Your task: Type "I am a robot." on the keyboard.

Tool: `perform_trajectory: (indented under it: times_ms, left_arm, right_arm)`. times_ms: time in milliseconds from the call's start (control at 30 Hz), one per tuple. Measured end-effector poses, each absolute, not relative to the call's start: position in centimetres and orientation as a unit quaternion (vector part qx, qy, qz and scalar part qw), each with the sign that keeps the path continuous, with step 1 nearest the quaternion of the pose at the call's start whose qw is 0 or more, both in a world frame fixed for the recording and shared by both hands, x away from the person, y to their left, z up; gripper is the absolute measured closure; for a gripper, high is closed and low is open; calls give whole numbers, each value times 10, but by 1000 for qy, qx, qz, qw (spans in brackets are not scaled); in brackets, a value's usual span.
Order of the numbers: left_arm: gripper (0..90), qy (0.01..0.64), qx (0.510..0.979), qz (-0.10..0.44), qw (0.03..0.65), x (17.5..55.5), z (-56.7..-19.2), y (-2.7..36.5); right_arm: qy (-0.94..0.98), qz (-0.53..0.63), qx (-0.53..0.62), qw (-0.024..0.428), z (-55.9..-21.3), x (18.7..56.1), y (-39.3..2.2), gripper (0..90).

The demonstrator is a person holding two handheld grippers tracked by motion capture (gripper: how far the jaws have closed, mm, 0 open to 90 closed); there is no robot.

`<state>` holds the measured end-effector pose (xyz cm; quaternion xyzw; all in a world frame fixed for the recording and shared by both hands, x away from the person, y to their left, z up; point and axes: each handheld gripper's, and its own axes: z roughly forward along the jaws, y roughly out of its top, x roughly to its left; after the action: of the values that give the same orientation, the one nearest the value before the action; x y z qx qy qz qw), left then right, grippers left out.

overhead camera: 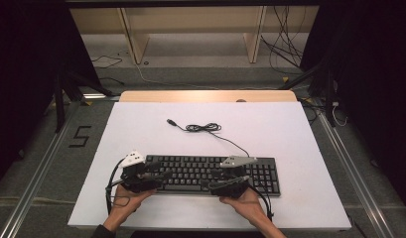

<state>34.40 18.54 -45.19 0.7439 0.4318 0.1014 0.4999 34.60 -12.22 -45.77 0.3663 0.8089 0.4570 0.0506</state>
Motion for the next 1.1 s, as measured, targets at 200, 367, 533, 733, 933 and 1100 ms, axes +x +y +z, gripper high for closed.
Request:
perform_trajectory:
  times_ms: [200, 367, 533, 733, 933, 1100]
  left_arm:
    - [347, 429, 738, 108, 510, 336, -453, 193]
    - [339, 428, 736, 116, 512, 330, -453, 197]
    - [331, 426, 734, 120, 516, 324, -453, 200]
    - [315, 420, 736, 124, 517, 319, -454, 202]
    - [301, 413, 737, 128, 520, 314, -455, 203]
    - [297, 412, 738, 127, 520, 310, -456, 203]
  right_arm:
    - [811, 447, 373, 55, -458, 349, -123, 633]
    - [815, 437, 376, 60, -460, 350, -123, 763]
    - [820, 427, 375, 62, -462, 351, -122, 848]
    - [827, 417, 373, 62, -466, 352, -119, 900]
    - [829, 410, 374, 62, -469, 354, -117, 900]
    - [831, 407, 374, 63, -471, 354, -116, 900]
